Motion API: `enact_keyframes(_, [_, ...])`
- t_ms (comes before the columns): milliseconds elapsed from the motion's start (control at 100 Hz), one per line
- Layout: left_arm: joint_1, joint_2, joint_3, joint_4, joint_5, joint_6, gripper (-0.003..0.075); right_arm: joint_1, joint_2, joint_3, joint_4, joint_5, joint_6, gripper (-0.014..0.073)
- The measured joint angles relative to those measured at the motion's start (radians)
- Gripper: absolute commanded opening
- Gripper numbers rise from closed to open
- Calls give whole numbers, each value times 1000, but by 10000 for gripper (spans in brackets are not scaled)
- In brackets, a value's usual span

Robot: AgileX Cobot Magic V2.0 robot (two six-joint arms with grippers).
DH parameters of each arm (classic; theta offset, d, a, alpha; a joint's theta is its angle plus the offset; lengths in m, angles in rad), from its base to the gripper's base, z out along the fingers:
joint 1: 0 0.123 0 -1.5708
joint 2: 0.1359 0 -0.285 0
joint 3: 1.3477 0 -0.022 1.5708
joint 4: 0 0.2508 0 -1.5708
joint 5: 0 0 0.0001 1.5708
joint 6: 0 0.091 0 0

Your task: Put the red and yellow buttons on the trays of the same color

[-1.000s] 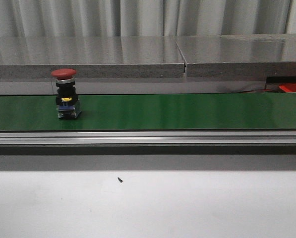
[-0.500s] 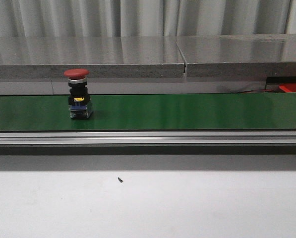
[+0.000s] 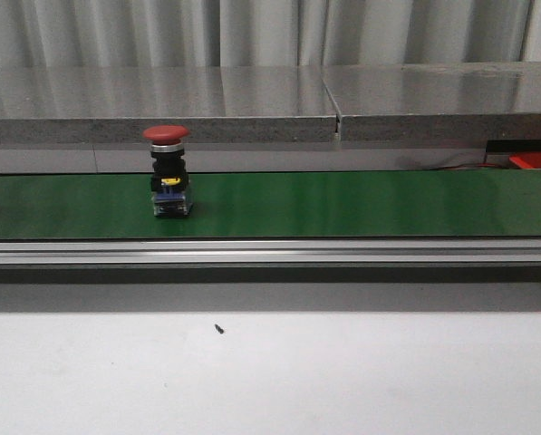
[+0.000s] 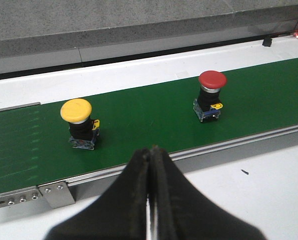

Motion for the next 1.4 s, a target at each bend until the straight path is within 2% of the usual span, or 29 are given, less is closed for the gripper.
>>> enact_keyframes(50, [0,0,0,0,0,0,-19,13,39,-41,-2,22,0,55])
enact_keyframes(120, [0,0,0,0,0,0,-19,36,99,-101,-4,51,0,156])
enact_keyframes(240, [0,0,0,0,0,0,-19,82,208,-199,-4,101,0,407])
enact_keyframes(310, [0,0,0,0,0,0,-19,106,276,-253,-5,129,0,524])
enact_keyframes(400, [0,0,0,0,0,0,-19,130,364,-323,-5,174,0,604])
enact_keyframes(1030, [0,0,0,0,0,0,-19,281,946,-801,-17,555,-35,612])
enact_keyframes(1280, [0,0,0,0,2,0,-19,347,1100,-911,-23,590,-136,612])
enact_keyframes(1400, [0,0,0,0,2,0,-19,381,1154,-944,-23,553,-180,612])
